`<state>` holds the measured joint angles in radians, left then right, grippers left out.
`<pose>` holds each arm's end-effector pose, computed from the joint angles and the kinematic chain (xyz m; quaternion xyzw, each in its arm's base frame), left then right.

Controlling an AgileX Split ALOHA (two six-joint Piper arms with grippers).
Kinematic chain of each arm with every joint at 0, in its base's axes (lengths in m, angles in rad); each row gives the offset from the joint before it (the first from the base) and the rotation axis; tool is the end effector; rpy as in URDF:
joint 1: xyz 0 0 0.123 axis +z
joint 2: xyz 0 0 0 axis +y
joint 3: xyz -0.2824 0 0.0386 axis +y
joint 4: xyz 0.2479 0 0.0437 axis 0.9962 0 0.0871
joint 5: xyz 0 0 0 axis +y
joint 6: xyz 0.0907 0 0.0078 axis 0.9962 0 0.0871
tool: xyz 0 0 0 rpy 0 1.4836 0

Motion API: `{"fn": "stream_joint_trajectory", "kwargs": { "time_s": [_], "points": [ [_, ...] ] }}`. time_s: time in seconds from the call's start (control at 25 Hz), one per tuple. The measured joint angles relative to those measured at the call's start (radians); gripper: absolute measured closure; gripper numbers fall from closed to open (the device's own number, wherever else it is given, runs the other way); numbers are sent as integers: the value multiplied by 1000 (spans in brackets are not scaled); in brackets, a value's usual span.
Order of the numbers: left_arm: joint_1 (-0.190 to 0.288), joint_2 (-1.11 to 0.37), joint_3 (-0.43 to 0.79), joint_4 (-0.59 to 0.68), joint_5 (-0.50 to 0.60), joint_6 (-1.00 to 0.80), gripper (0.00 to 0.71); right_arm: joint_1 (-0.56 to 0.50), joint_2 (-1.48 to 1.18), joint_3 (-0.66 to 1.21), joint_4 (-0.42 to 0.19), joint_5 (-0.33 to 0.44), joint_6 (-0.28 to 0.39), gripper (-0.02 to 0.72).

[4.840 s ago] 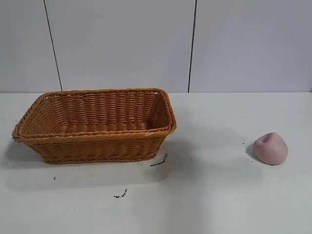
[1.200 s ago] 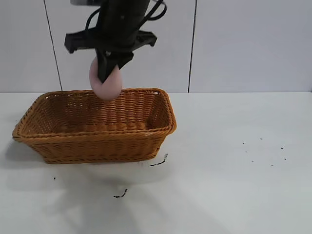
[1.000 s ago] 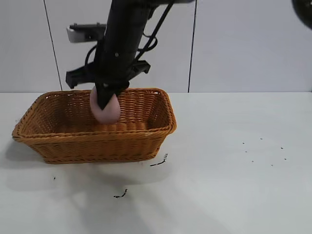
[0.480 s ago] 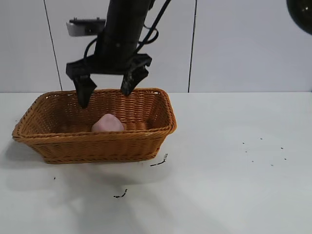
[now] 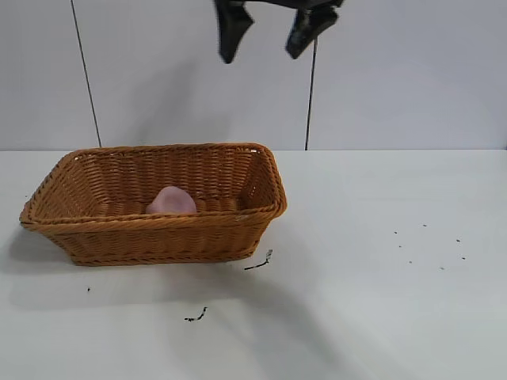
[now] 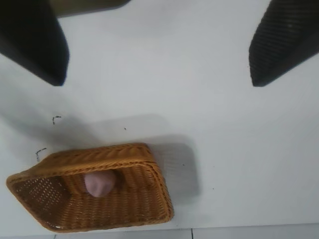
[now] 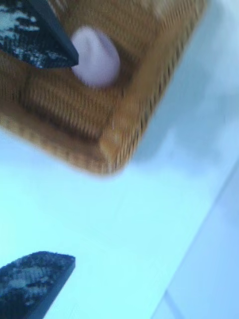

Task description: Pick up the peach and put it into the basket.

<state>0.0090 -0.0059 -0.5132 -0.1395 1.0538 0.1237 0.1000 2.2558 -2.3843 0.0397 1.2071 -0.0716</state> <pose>-0.0074 -0.0111 0.2820 0.0515 0.8428 -0.0342 0.5347 0.4957 0.0531 0.3162 -0.0806 0.9547 0.0238 0.2853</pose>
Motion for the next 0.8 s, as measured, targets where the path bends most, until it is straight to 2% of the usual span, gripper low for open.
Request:
{"fn": "stream_joint_trajectory", "kwargs": {
  "time_s": [0.2, 0.44, 0.8],
  "points": [
    [0, 0, 0, 0, 0, 0, 16, -105, -11, 14, 20, 0, 7, 8],
    [0, 0, 0, 0, 0, 0, 16, -124, -142, 170, 22, 1, 7, 8],
    [0, 0, 0, 0, 0, 0, 16, -126, -679, 717, 21, 2, 12, 8]
  ]
}}
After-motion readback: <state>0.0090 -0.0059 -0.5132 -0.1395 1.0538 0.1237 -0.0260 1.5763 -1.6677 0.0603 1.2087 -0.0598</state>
